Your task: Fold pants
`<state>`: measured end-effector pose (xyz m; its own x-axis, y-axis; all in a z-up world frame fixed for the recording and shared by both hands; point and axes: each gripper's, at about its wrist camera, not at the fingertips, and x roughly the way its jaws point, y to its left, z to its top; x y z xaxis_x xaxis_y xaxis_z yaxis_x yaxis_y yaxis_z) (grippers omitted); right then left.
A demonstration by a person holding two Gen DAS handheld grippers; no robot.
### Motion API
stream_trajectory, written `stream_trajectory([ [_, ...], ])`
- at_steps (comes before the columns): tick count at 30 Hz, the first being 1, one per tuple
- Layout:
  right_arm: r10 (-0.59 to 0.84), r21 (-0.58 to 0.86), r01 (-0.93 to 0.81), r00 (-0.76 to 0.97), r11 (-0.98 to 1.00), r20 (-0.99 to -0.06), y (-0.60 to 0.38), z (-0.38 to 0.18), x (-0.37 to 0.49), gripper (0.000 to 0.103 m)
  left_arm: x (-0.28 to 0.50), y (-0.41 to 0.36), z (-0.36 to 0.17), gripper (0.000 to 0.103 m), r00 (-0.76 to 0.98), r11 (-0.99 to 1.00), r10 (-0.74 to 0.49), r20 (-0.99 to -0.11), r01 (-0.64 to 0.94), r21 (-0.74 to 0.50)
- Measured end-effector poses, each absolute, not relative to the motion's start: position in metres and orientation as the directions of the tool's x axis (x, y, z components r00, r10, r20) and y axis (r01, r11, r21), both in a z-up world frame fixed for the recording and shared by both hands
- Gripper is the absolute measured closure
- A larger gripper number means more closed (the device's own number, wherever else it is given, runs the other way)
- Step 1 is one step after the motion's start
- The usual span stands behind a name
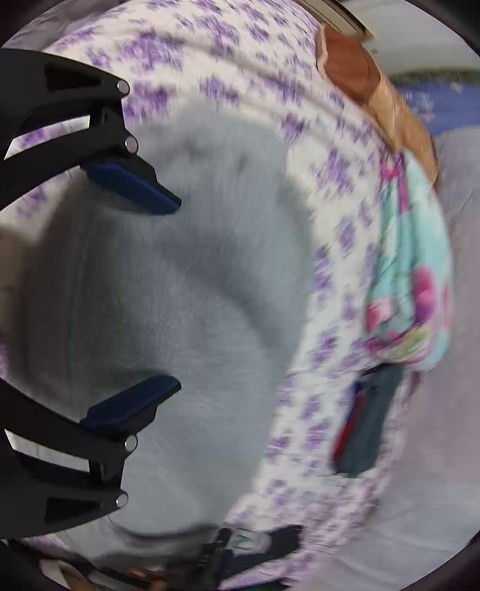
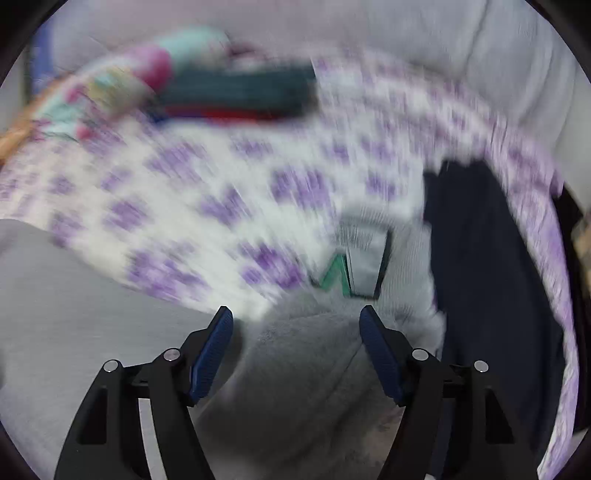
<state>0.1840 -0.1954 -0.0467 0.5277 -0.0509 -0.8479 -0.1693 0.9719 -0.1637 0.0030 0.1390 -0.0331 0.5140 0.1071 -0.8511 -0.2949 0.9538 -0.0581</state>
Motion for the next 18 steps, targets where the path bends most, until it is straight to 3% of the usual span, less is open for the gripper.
stream_trajectory([
  [2, -0.002, -0.088, -0.147, 0.501, 0.985, -0.866, -0.212, -0.051, 0.187, 0.055, 0.008, 0.136, -0.049, 0.008, 0.495, 0.957, 0.133, -0.859, -0.290, -0.019],
  [3, 0.022, -0.066, -0.153, 0.512, 0.986, -0.859, -0.221, -0.045, 0.183, 0.080, 0.009, 0.134, -0.053, 0.005, 0.500, 0.960, 0.139, -0.855, -0.279, -0.008],
  [4, 0.103, 0.025, -0.157, 0.506, 0.987, -0.856, -0.233, -0.038, 0.178, 0.092, 0.010, 0.133, -0.054, 0.005, 0.507, 0.963, 0.139, -0.851, -0.270, -0.004],
  [7, 0.297, 0.273, -0.128, 0.554, 0.953, -0.778, -0.278, -0.005, 0.144, 0.093, 0.010, 0.136, -0.055, 0.005, 0.510, 0.966, 0.127, -0.851, -0.258, -0.011],
  [9, 0.438, 0.442, -0.158, 0.616, 0.883, -0.655, -0.314, 0.023, 0.098, 0.093, 0.011, 0.138, -0.053, 0.005, 0.518, 0.969, 0.107, -0.849, -0.245, -0.028],
  [12, 0.540, 0.614, -0.163, 0.679, 0.772, -0.498, -0.366, 0.031, 0.021, 0.093, 0.004, 0.140, -0.056, 0.005, 0.526, 0.977, 0.078, -0.847, -0.208, -0.040],
  [14, 0.551, 0.664, -0.121, 0.676, 0.738, -0.490, -0.387, 0.013, -0.008, 0.093, 0.002, 0.138, -0.056, 0.005, 0.520, 0.985, 0.067, -0.852, -0.170, -0.027],
  [17, 0.538, 0.662, -0.005, 0.586, 0.750, -0.606, -0.397, -0.043, -0.027, 0.093, 0.004, 0.139, -0.054, 0.005, 0.499, 0.990, 0.053, -0.865, -0.141, -0.021],
  [18, 0.523, 0.640, 0.015, 0.560, 0.769, -0.642, -0.396, -0.055, -0.028, 0.084, 0.005, 0.138, -0.054, 0.005, 0.492, 0.990, 0.055, -0.869, -0.137, -0.015],
])
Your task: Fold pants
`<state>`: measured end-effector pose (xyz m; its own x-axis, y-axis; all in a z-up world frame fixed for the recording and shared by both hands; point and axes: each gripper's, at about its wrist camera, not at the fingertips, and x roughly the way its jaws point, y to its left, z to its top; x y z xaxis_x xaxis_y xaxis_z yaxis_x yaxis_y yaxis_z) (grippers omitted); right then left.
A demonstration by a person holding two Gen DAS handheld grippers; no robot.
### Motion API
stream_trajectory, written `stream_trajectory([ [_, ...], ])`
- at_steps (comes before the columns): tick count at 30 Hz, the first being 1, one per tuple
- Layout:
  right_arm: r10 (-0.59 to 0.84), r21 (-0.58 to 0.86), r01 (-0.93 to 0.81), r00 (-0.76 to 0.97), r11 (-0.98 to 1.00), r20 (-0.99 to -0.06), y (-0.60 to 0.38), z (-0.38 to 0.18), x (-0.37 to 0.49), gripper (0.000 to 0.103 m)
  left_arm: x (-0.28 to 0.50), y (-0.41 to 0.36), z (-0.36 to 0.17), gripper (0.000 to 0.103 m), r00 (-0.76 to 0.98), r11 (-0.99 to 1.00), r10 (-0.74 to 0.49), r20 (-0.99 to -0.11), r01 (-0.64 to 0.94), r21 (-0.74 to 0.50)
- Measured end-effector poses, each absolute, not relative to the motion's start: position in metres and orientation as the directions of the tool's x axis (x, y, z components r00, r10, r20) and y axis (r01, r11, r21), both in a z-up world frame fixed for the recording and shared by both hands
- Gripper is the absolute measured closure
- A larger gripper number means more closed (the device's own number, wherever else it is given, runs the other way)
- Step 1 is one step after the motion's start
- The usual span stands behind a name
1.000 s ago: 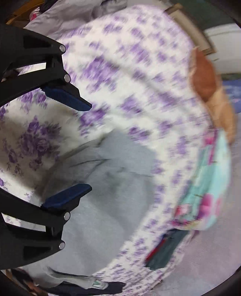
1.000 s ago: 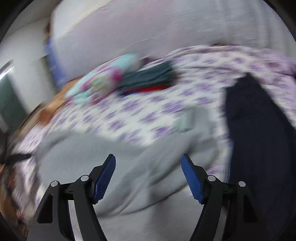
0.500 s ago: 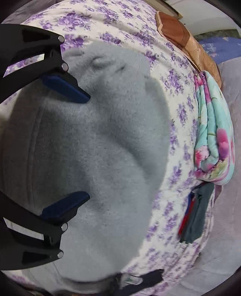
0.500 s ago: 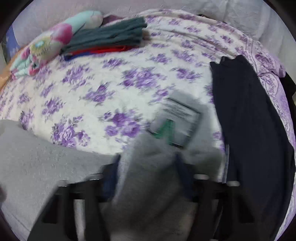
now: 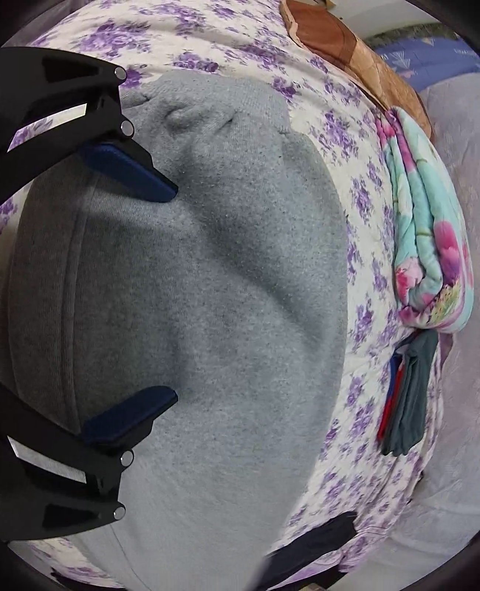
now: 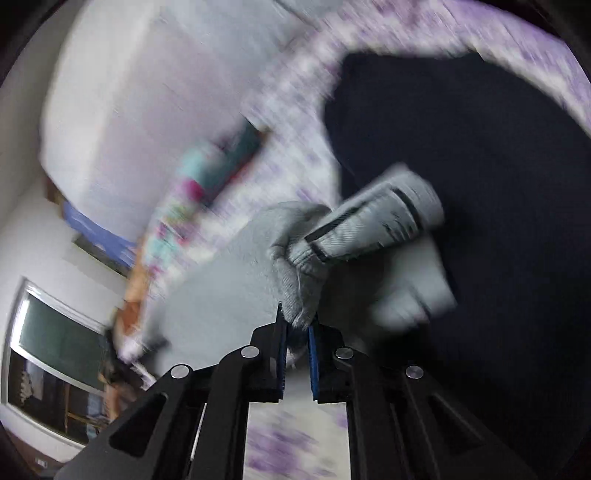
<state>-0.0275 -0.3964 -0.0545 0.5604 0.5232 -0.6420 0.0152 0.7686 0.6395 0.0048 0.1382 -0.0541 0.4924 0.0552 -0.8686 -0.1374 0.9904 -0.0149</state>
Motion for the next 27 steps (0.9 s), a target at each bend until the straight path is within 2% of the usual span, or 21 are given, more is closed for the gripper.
stream_trajectory([
  [2, 0.508, 0.615, 0.024, 0.540, 0.788, -0.671, -0.395, -0.064, -0.027, 0.079, 0.005, 0.136, -0.053, 0.005, 0.481, 0.990, 0.073, -0.874, -0.143, 0.004],
  [4, 0.514, 0.599, -0.035, 0.555, 0.800, -0.654, -0.389, -0.049, -0.029, 0.048, 0.002, 0.134, -0.051, 0.005, 0.474, 0.988, 0.084, -0.877, -0.152, 0.012],
  [5, 0.505, 0.575, -0.073, 0.574, 0.815, -0.644, -0.385, -0.037, -0.032, 0.043, -0.001, 0.134, -0.049, 0.005, 0.469, 0.988, 0.084, -0.879, -0.156, 0.011],
  [8, 0.481, 0.520, -0.132, 0.617, 0.844, -0.623, -0.378, -0.013, -0.026, 0.042, -0.012, 0.136, -0.044, 0.005, 0.476, 0.985, 0.076, -0.876, -0.170, -0.007],
  [15, 0.355, 0.454, 0.017, 0.598, 0.891, -0.719, -0.390, -0.037, -0.001, 0.051, -0.023, 0.114, -0.032, 0.005, 0.490, 0.991, 0.089, -0.867, -0.134, 0.026],
  [17, 0.285, 0.371, 0.012, 0.617, 0.929, -0.734, -0.385, -0.032, -0.004, 0.045, -0.023, 0.098, -0.025, 0.005, 0.512, 0.996, 0.077, -0.856, -0.083, 0.039],
  [18, 0.196, 0.271, 0.018, 0.644, 0.962, -0.740, -0.377, -0.024, -0.012, 0.040, -0.022, 0.084, -0.022, 0.005, 0.521, 0.998, 0.065, -0.851, -0.042, 0.050],
  [20, 0.122, 0.176, 0.008, 0.691, 0.984, -0.712, -0.372, -0.008, -0.028, 0.040, -0.020, 0.065, -0.020, 0.005, 0.531, 0.997, 0.056, -0.846, 0.014, 0.075],
  [24, 0.035, 0.099, 0.029, 0.807, 0.995, -0.590, -0.367, 0.034, -0.046, 0.035, -0.004, 0.019, -0.025, 0.005, 0.539, 0.985, 0.042, -0.841, 0.121, 0.127],
  [27, 0.136, 0.163, -0.058, 0.844, 0.985, -0.519, -0.348, 0.047, -0.036, 0.035, 0.007, -0.002, -0.037, 0.005, 0.502, 0.980, -0.031, -0.864, 0.186, 0.073],
])
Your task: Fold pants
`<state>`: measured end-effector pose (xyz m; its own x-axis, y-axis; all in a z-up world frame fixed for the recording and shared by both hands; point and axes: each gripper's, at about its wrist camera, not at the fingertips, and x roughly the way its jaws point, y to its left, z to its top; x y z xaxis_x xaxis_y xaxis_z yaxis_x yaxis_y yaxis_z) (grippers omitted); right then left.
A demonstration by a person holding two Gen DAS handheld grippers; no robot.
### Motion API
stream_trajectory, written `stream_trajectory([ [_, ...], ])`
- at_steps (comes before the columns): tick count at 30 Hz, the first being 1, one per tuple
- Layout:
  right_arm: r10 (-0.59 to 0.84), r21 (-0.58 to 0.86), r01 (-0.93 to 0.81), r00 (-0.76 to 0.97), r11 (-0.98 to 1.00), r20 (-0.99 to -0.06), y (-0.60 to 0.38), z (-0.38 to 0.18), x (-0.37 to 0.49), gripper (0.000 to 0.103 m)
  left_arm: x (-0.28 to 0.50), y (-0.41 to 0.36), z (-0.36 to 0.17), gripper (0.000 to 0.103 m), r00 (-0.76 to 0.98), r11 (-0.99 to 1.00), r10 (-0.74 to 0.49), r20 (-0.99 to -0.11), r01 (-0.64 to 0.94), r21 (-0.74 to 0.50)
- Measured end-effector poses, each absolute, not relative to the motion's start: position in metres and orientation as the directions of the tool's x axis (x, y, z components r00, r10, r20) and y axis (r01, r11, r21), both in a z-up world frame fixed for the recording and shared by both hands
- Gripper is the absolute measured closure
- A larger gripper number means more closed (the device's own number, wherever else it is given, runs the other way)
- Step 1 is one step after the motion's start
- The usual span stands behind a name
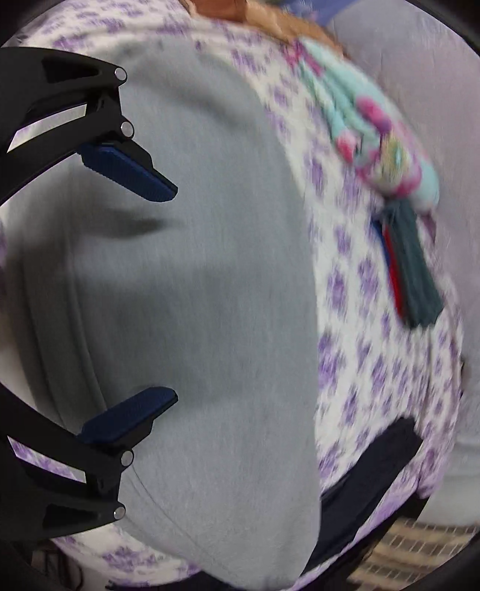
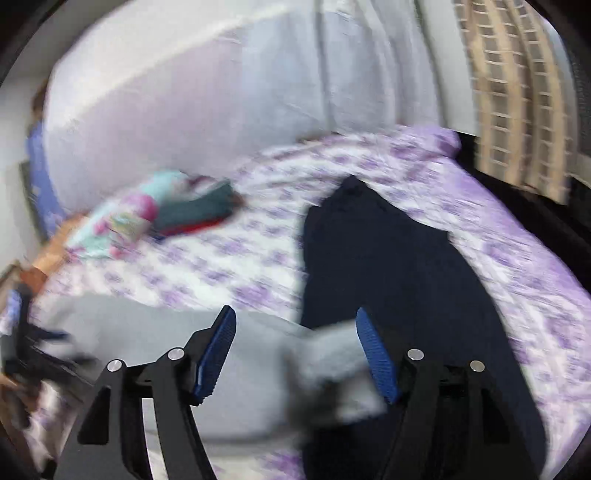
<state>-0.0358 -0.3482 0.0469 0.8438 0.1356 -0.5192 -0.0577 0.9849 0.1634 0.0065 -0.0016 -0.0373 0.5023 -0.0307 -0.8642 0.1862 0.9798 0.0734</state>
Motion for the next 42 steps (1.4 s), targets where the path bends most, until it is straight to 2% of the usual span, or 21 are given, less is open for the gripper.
stream_trajectory([
  [2, 0.261, 0.216, -0.171, 0.815, 0.961, -0.518, -0.323, 0.043, -0.018, 0.035, 0.011, -0.009, -0.054, 0.005, 0.454, 0.979, -0.008, -0.891, 0.185, 0.085],
  [4, 0.387, 0.284, -0.269, 0.729, 0.920, -0.564, -0.292, 0.025, 0.014, 0.045, 0.011, -0.004, -0.065, 0.005, 0.427, 0.983, -0.007, -0.904, 0.169, 0.072],
  [6, 0.483, 0.395, -0.285, 0.614, 0.873, -0.624, -0.275, -0.002, 0.050, 0.048, 0.003, 0.006, -0.071, 0.005, 0.409, 0.988, -0.055, -0.911, 0.155, 0.010],
  [9, 0.449, 0.462, -0.123, 0.545, 0.878, -0.708, -0.289, -0.040, 0.087, 0.049, -0.016, 0.016, -0.075, 0.004, 0.415, 0.984, -0.077, -0.907, 0.179, -0.002],
  [10, 0.401, 0.441, -0.075, 0.572, 0.894, -0.716, -0.303, -0.045, 0.090, 0.062, -0.019, 0.019, -0.075, 0.004, 0.417, 0.983, -0.083, -0.905, 0.185, -0.004],
  [12, 0.339, 0.424, -0.005, 0.609, 0.906, -0.717, -0.329, -0.045, 0.083, 0.076, -0.026, 0.025, -0.071, 0.005, 0.411, 0.980, -0.112, -0.905, 0.196, -0.033],
  [13, 0.346, 0.445, 0.009, 0.615, 0.896, -0.708, -0.340, -0.046, 0.082, 0.080, -0.028, 0.027, -0.067, 0.005, 0.395, 0.977, -0.131, -0.909, 0.209, -0.049],
  [14, 0.365, 0.468, 0.010, 0.613, 0.884, -0.701, -0.345, -0.046, 0.081, 0.079, -0.030, 0.028, -0.060, 0.005, 0.383, 0.972, -0.144, -0.912, 0.230, -0.057],
  [15, 0.378, 0.473, -0.010, 0.616, 0.881, -0.691, -0.346, -0.042, 0.075, 0.068, -0.032, 0.030, -0.053, 0.005, 0.387, 0.968, -0.157, -0.909, 0.241, -0.064],
  [16, 0.376, 0.454, -0.035, 0.620, 0.890, -0.689, -0.341, -0.036, 0.069, 0.053, -0.031, 0.032, -0.043, 0.005, 0.401, 0.965, -0.171, -0.900, 0.251, -0.071],
  [18, 0.360, 0.372, -0.121, 0.634, 0.920, -0.684, -0.315, -0.018, 0.064, 0.044, -0.024, 0.035, -0.020, 0.005, 0.464, 0.960, -0.187, -0.866, 0.272, -0.062],
  [20, 0.380, 0.327, -0.206, 0.640, 0.922, -0.668, -0.285, -0.002, 0.067, 0.044, -0.009, 0.036, -0.004, 0.005, 0.534, 0.969, -0.127, -0.836, 0.249, 0.012],
  [22, 0.432, 0.303, -0.308, 0.627, 0.902, -0.648, -0.245, 0.015, 0.080, 0.044, 0.021, 0.037, 0.002, 0.005, 0.598, 0.976, -0.014, -0.801, 0.182, 0.119],
  [23, 0.451, 0.291, -0.347, 0.617, 0.892, -0.645, -0.222, 0.018, 0.090, 0.044, 0.032, 0.038, 0.001, 0.005, 0.603, 0.977, 0.006, -0.798, 0.167, 0.133],
  [26, 0.484, 0.268, -0.424, 0.562, 0.865, -0.671, -0.159, 0.018, 0.122, 0.044, 0.087, 0.049, -0.020, 0.005, 0.549, 0.977, 0.166, -0.819, 0.019, 0.211],
  [29, 0.499, 0.308, -0.436, 0.440, 0.846, -0.746, -0.120, -0.012, 0.147, 0.044, 0.113, 0.062, -0.045, 0.005, 0.479, 0.952, 0.295, -0.827, -0.077, 0.295],
  [32, 0.526, 0.387, -0.453, 0.231, 0.803, -0.819, -0.100, -0.061, 0.150, 0.045, 0.100, 0.075, -0.066, 0.005, 0.436, 0.968, 0.243, -0.866, -0.055, 0.244],
  [34, 0.527, 0.344, -0.528, 0.245, 0.776, -0.814, -0.098, -0.062, 0.136, 0.047, 0.084, 0.080, -0.071, 0.005, 0.454, 0.976, 0.204, -0.867, -0.030, 0.214],
  [37, 0.530, 0.349, -0.534, 0.232, 0.770, -0.816, -0.102, -0.050, 0.135, 0.047, 0.067, 0.086, -0.070, 0.005, 0.472, 0.985, 0.159, -0.867, -0.016, 0.173],
  [41, 0.547, 0.315, -0.560, 0.312, 0.766, -0.777, -0.090, -0.024, 0.146, 0.047, 0.063, 0.082, -0.073, 0.005, 0.485, 0.983, 0.167, -0.858, -0.012, 0.184],
  [42, 0.551, 0.316, -0.563, 0.314, 0.764, -0.773, -0.085, -0.023, 0.149, 0.051, 0.062, 0.081, -0.073, 0.005, 0.489, 0.983, 0.169, -0.856, -0.018, 0.184],
])
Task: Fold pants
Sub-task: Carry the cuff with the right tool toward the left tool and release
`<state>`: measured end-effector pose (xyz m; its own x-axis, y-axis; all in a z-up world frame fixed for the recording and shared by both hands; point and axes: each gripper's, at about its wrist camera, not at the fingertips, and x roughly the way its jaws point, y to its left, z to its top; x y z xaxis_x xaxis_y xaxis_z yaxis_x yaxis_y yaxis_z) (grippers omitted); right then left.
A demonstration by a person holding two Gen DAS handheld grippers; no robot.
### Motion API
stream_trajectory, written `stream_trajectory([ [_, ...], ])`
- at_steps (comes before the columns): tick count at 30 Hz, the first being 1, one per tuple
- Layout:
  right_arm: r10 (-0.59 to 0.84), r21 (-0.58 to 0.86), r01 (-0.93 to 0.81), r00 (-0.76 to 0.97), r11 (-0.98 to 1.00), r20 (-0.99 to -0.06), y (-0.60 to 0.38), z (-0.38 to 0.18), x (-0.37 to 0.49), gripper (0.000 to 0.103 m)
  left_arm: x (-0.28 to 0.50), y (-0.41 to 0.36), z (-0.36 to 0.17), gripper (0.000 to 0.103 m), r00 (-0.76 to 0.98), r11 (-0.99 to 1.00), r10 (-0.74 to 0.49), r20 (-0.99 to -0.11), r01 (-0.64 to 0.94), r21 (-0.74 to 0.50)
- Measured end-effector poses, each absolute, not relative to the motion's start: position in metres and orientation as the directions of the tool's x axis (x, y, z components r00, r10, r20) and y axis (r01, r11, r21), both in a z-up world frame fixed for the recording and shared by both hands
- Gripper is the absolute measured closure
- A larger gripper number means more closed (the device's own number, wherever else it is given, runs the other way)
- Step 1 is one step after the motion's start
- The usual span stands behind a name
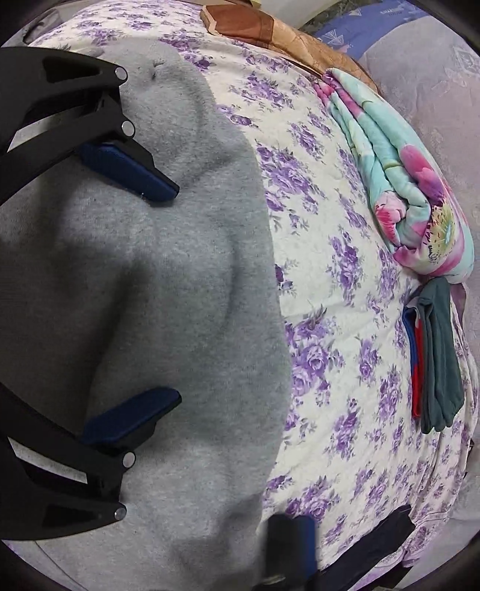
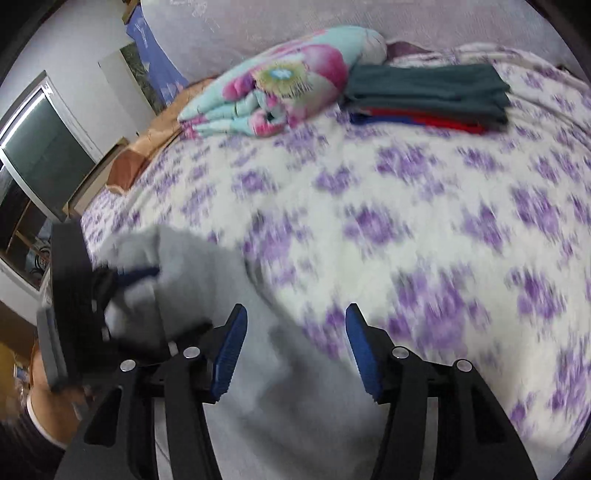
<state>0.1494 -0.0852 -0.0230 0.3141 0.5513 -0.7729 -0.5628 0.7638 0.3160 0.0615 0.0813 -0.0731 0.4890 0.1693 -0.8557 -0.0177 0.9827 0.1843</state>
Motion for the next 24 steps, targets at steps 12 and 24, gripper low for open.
stream_trajectory([
  [12, 0.559, 0.266, -0.664, 0.274, 0.698, -0.783, -0.013, -0.025, 0.162, 0.093, 0.040, 0.091, -0.062, 0.005, 0.527, 0.992, 0.115, -0.842, -0.010, 0.129],
  [24, 0.333, 0.008, -0.485, 0.587, 0.874, -0.738, -0.055, -0.026, 0.190, 0.073, 0.026, 0.098, -0.062, 0.005, 0.507, 0.988, 0.128, -0.852, 0.010, 0.154],
])
